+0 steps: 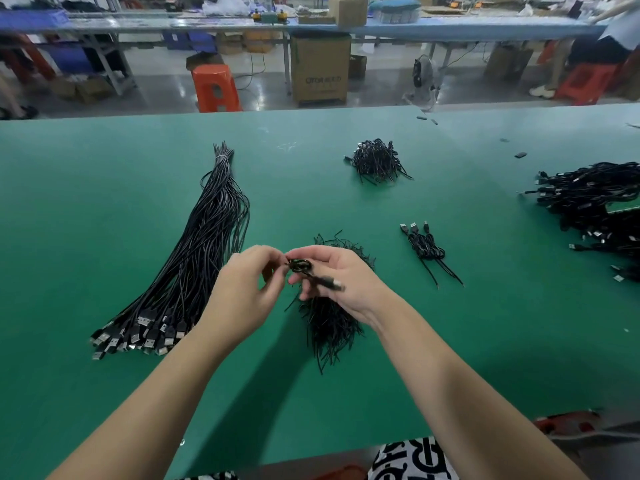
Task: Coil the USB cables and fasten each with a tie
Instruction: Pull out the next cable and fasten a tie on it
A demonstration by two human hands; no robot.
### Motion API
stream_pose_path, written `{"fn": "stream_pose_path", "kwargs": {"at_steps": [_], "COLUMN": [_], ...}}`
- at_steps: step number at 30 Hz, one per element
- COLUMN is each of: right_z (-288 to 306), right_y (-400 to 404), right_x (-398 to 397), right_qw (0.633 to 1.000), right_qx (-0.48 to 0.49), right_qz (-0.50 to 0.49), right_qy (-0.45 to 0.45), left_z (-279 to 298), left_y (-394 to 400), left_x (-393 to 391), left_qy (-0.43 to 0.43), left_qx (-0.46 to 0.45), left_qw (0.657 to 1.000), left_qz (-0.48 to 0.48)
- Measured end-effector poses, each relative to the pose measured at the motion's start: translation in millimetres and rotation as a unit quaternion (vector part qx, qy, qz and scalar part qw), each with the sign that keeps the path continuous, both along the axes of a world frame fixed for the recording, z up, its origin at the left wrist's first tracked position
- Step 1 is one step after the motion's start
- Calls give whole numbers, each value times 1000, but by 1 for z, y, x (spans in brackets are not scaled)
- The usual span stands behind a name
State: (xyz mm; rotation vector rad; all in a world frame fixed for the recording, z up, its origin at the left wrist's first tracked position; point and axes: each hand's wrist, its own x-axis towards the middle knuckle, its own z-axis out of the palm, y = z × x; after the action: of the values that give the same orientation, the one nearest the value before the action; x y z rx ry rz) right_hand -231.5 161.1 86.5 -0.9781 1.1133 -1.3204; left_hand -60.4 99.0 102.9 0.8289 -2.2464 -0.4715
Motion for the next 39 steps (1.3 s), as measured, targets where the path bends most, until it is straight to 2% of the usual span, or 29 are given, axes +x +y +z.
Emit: {"fn": "stream_pose_path", "kwargs": {"at_steps": [2, 5, 7, 9, 12, 16, 18, 22, 24, 27, 30, 35, 37, 39], "right_z": [-1, -4, -5, -8, -10, -6, -7, -3, -2, -6, -9, -12, -10, -6], "right_y": [2, 0, -3, -6, -8, -2, 0, 3, 3, 4, 5, 1, 0, -1], "right_x": [-1, -1, 0, 1, 0, -5, -7, -10, -12, -17, -20, -25, -33, -45], "right_qw": [999, 995, 980, 968, 967, 982, 979, 981, 984, 986, 989, 990, 983, 960], "right_qx": [-22, -24, 6, 27, 45, 66, 60, 32, 27, 23, 26, 45, 66, 99], "right_qz": [33, -17, -76, -97, -85, 15, 40, 61, 61, 70, 78, 38, 3, -34], "right_qy": [-10, 92, 181, 230, 237, 174, 189, 182, 162, 150, 119, 126, 173, 261], "left_z": [-1, -1, -1, -3, -11, -20, -22, -18, -13, -7, -7, -23, -37, -57], "left_y": [-4, -3, 0, 3, -1, -7, -9, -9, -7, -7, -11, -17, -26, -42], "left_x": [1, -1, -4, -6, -7, -2, 0, -1, -2, -2, 0, -6, -9, -9], "left_qy": [42, 57, 30, -25, -110, -121, -112, -75, -49, -10, 16, -2, -31, -88], "left_qx": [96, 137, 64, -77, -247, -293, -294, -282, -244, -104, 16, 32, 24, 18], "left_qw": [994, 989, 997, 997, 962, 947, 948, 954, 966, 994, 1000, 999, 998, 992], "left_qz": [27, 27, 16, -9, -35, -45, -55, -66, -68, -44, 3, 20, 39, 87]}}
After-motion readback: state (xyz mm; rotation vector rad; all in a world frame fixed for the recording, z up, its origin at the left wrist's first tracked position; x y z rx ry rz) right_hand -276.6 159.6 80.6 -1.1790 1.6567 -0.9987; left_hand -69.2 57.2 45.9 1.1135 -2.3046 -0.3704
